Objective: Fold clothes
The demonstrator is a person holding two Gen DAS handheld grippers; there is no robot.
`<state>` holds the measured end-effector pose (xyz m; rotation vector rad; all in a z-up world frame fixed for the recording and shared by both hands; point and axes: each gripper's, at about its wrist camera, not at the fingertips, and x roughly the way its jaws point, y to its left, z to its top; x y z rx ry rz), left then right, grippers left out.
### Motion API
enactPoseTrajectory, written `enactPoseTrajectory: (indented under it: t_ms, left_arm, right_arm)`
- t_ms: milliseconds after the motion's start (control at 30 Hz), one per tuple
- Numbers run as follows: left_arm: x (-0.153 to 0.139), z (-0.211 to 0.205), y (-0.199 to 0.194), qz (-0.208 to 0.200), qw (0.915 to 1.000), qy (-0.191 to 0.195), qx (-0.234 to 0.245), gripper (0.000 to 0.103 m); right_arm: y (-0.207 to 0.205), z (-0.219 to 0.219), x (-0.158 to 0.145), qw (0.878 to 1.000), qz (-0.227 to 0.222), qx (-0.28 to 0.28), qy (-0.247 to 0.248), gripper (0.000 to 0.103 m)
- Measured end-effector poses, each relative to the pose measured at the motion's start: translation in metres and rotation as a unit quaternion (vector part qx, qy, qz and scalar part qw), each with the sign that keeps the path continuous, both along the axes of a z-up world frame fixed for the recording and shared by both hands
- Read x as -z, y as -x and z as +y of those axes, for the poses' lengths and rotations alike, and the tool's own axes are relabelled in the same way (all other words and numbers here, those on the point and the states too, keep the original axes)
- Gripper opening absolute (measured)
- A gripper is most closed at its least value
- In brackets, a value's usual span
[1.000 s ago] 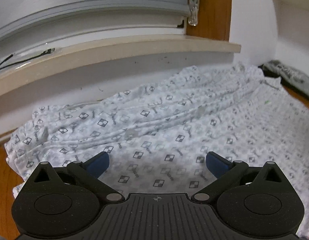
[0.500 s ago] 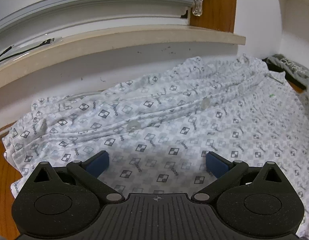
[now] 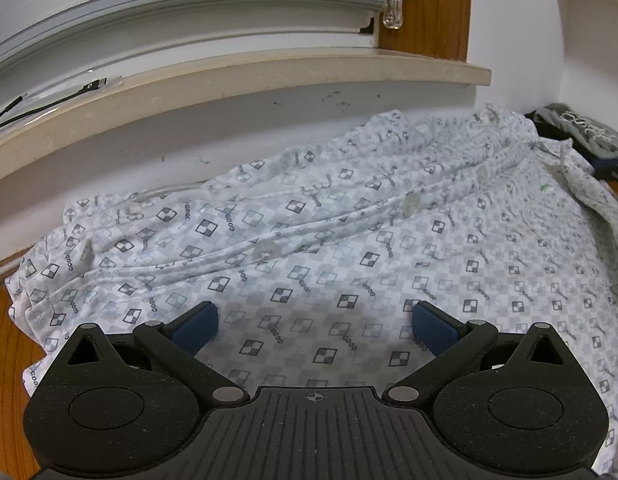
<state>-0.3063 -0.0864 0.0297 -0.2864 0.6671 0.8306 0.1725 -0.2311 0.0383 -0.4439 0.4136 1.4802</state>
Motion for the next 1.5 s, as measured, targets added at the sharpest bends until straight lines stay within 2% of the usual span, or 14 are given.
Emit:
enactPoseTrajectory:
  t_ms: [233, 333, 500, 667, 733, 800, 867, 900, 1033, 1167, 1333, 1500]
  left_arm:
    - [0.000, 0.000, 0.000, 0.000, 1.0000, 0.000, 0.000, 0.103]
    - [0.000, 0.000, 0.000, -0.001, 1.0000, 0.001, 0.000, 0.103]
    - [0.000, 0.001, 0.000, -0.001, 1.0000, 0.001, 0.000, 0.103]
    - [0.000, 0.001, 0.001, -0.001, 1.0000, 0.001, 0.001, 0.103]
    - [0.000, 0.001, 0.000, -0.001, 1.0000, 0.001, 0.000, 0.103]
    - [0.000, 0.000, 0.000, -0.001, 1.0000, 0.001, 0.000, 0.103]
    - [0.000, 0.000, 0.000, -0.001, 1.0000, 0.001, 0.000, 0.103]
    - [0.000, 0.000, 0.000, -0.001, 1.0000, 0.001, 0.000, 0.103]
    - [0.000, 0.000, 0.000, -0.001, 1.0000, 0.001, 0.000, 0.103]
    - [0.000, 0.000, 0.000, -0.001, 1.0000, 0.001, 0.000, 0.103]
    - [0.000, 0.001, 0.001, -0.001, 1.0000, 0.001, 0.001, 0.103]
    - [0.000, 0.001, 0.001, -0.002, 1.0000, 0.001, 0.001, 0.103]
  right_arm:
    - [-0.023, -0.092, 0.013, 0.999, 0.020, 0.034, 0.025, 0.048]
    - [-0.026, -0.122, 0.020, 0.998, 0.011, 0.044, 0.034, 0.052]
    - [-0.033, -0.137, 0.030, 0.998, 0.019, 0.059, 0.027, 0.061]
    - [-0.041, -0.144, 0.036, 0.998, 0.030, 0.059, 0.008, 0.063]
    - [-0.043, -0.144, 0.037, 0.998, 0.030, 0.057, 0.000, 0.057]
    - [-0.044, -0.145, 0.037, 0.998, 0.035, 0.056, -0.006, 0.031]
    - [-0.042, -0.149, 0.037, 0.998, 0.040, 0.051, -0.011, 0.014]
    - [-0.041, -0.150, 0.037, 0.998, 0.041, 0.054, -0.013, 0.009]
    - [-0.032, -0.154, 0.034, 0.996, 0.018, 0.076, -0.033, 0.006]
    - [-0.026, -0.153, 0.001, 0.994, 0.009, 0.077, -0.079, 0.004]
    - [-0.008, -0.125, -0.059, 0.992, -0.017, 0.038, -0.117, 0.004]
    - [0.033, -0.065, -0.106, 0.989, -0.044, -0.029, -0.141, 0.004]
